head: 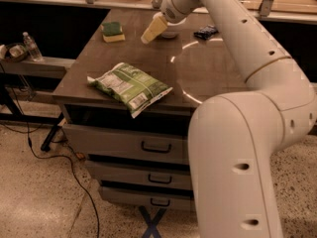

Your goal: Move white bowl near green jalapeno chip bag

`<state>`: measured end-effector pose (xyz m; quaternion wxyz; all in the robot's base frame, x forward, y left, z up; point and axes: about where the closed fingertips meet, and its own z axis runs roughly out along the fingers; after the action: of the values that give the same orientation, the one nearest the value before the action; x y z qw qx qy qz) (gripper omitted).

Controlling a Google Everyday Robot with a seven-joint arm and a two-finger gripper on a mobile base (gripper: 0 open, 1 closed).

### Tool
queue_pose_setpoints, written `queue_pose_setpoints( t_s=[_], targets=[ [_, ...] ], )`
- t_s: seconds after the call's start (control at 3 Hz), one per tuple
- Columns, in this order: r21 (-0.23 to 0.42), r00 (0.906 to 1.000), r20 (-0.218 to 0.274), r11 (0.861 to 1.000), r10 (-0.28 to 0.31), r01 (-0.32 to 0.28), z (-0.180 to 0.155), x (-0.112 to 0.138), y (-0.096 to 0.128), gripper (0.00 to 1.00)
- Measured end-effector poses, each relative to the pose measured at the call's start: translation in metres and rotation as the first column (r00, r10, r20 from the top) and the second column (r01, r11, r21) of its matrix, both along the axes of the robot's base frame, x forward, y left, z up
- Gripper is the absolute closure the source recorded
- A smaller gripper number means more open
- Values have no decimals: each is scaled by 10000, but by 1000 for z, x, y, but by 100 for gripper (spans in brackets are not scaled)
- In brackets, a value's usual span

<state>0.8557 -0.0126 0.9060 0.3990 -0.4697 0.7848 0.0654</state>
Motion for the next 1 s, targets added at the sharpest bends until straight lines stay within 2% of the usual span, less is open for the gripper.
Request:
queue_pose_setpoints(
  t_s=[0.33, 0.67, 1.0],
  targets=[
    [-35, 9961, -306, 9966, -823, 823, -18, 22, -6, 0],
    [-252, 9871, -406, 9877, -1552, 1542, -35, 40, -19, 23],
    [-413, 9886, 87, 9877, -1503, 1505, -24, 47, -20, 62]
  ],
)
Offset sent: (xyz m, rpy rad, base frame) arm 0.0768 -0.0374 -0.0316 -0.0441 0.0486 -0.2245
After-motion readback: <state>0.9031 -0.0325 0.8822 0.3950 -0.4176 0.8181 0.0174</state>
